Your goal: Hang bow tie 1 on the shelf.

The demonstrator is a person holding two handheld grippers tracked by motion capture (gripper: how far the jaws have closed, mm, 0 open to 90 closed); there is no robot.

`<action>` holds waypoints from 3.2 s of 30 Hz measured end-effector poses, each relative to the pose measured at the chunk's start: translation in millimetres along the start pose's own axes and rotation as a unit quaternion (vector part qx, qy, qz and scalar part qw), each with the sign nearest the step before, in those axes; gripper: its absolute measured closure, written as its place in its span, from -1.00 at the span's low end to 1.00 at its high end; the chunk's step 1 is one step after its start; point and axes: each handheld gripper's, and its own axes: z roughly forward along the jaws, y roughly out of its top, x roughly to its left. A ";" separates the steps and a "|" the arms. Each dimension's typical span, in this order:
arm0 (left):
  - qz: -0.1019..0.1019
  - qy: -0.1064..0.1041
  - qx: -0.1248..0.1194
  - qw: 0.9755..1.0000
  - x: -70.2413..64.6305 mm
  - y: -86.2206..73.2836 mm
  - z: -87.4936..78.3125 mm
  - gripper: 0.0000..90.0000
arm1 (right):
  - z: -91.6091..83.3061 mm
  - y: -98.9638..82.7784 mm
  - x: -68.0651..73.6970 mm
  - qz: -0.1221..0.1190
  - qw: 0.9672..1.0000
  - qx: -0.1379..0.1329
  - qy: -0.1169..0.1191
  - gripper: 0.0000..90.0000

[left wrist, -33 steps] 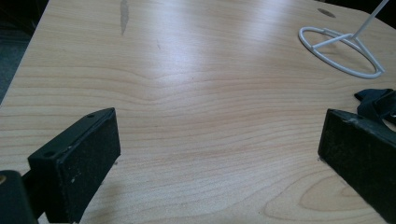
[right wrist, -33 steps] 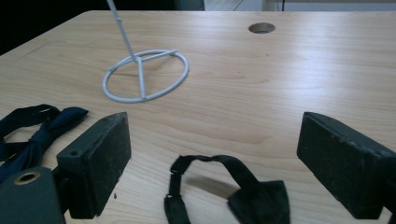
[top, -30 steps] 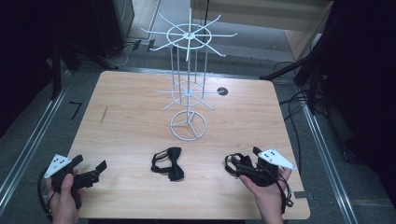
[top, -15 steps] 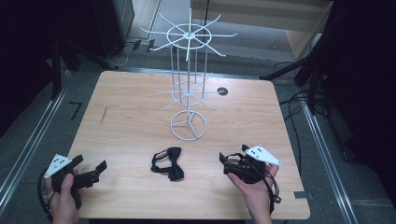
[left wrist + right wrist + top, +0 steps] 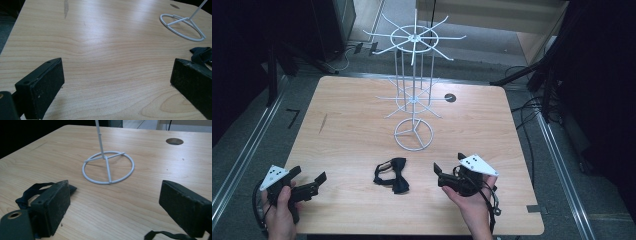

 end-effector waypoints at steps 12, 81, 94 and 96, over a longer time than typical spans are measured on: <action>0.000 -0.001 0.000 1.000 0.3 0.1 0.0 -1.00 | 18.6 -2.1 29.1 -0.010 1.000 0.018 0.016 -0.68; -0.001 0.000 0.000 1.000 0.5 0.2 0.2 -1.00 | 83.5 -43.7 102.3 -0.050 0.990 0.126 0.041 0.62; -0.002 0.000 0.000 1.000 0.8 0.3 0.2 -1.00 | 69.7 -37.1 95.3 -0.055 0.995 0.068 0.038 0.73; -0.002 0.000 0.000 1.000 0.6 0.3 0.2 -1.00 | 66.2 -34.3 94.4 -0.053 0.996 0.055 0.040 0.73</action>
